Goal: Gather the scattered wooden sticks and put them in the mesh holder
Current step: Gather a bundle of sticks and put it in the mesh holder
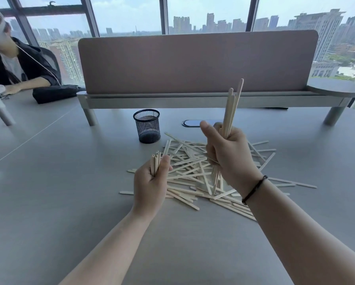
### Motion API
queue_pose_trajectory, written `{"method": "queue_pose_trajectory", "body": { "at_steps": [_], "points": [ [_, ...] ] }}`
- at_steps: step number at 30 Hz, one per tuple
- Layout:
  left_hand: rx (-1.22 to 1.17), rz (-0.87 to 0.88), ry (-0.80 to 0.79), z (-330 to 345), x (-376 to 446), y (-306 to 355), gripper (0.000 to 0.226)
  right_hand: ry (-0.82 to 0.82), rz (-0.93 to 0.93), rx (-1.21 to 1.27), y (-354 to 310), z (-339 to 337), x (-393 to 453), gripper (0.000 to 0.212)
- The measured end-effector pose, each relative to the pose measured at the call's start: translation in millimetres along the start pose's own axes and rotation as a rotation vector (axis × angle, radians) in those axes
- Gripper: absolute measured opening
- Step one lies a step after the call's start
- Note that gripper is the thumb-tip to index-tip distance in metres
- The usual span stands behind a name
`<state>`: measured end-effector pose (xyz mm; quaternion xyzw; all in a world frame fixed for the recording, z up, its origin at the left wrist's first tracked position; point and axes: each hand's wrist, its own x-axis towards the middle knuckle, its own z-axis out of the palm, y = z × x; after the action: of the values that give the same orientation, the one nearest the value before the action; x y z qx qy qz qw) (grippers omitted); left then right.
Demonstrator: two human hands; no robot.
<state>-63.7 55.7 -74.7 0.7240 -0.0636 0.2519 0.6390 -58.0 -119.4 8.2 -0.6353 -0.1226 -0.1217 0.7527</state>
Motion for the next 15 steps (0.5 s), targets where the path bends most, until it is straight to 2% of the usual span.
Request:
{"method": "queue_pose_trajectory", "body": {
  "at_steps": [3,5,7,9,12,15],
  "points": [
    [-0.033,0.032,-0.036,0.7,0.4,1.2,0.049,0.002,0.027,0.028,4.9,4.7,-4.0,0.057],
    [-0.069,0.056,-0.087,1.8,-0.5,5.9,0.061,-0.038,0.026,0.041,8.0,7.9,-6.8,0.057],
    [-0.1,0.044,-0.121,2.8,-0.9,9.9,0.063,-0.085,0.027,0.02,9.8,13.0,-9.2,0.056],
    [-0.145,-0.02,-0.115,5.0,-1.5,12.7,0.057,-0.122,0.031,-0.024,12.2,18.5,-11.3,0.054],
    [-0.295,-0.178,-0.123,7.3,-2.4,17.7,0.035,-0.165,0.024,-0.103,17.7,24.1,-14.4,0.056],
    [-0.393,-0.272,-0.069,5.5,2.9,22.1,0.033,-0.13,0.02,-0.182,23.8,22.7,-16.2,0.06]
  ]
}}
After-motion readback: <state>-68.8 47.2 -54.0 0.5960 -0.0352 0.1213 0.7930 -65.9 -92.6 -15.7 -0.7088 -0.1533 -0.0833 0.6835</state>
